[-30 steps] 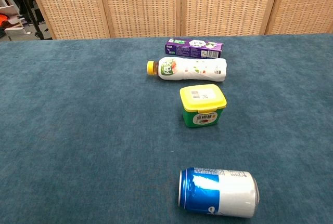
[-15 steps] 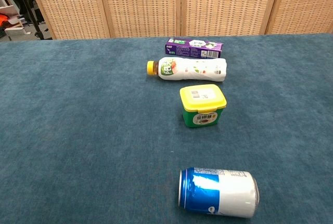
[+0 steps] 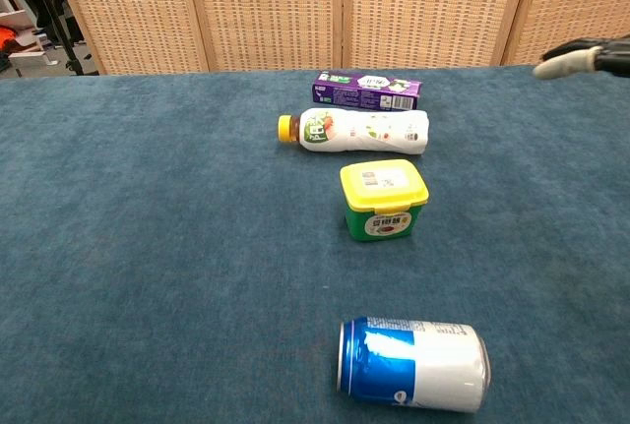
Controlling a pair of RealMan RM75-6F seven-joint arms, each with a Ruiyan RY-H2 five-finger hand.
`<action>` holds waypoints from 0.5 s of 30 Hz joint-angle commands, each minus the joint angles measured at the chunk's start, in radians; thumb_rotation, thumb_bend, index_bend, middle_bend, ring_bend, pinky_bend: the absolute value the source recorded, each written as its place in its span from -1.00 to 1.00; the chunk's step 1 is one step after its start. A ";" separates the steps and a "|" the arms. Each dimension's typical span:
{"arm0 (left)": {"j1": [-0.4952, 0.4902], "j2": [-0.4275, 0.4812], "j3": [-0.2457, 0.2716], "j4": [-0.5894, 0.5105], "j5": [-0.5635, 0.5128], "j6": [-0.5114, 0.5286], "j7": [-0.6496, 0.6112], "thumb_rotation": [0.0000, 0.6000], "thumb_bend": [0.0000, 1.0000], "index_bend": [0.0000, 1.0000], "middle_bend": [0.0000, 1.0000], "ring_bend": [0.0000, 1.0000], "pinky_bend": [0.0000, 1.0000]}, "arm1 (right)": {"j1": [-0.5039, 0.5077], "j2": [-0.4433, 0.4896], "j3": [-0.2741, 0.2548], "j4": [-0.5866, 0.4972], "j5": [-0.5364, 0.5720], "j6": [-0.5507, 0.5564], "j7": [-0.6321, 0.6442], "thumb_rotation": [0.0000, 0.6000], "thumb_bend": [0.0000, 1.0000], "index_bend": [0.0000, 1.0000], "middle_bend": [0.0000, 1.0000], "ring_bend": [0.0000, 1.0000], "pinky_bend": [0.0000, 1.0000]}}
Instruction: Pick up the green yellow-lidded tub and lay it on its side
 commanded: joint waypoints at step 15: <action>-0.023 0.014 -0.016 0.017 -0.055 -0.065 -0.053 1.00 -1.00 -1.00 -1.00 -1.00 -1.00 | 0.357 -0.321 0.147 0.048 0.502 -0.406 -0.443 1.00 -1.00 -1.00 -1.00 -1.00 -1.00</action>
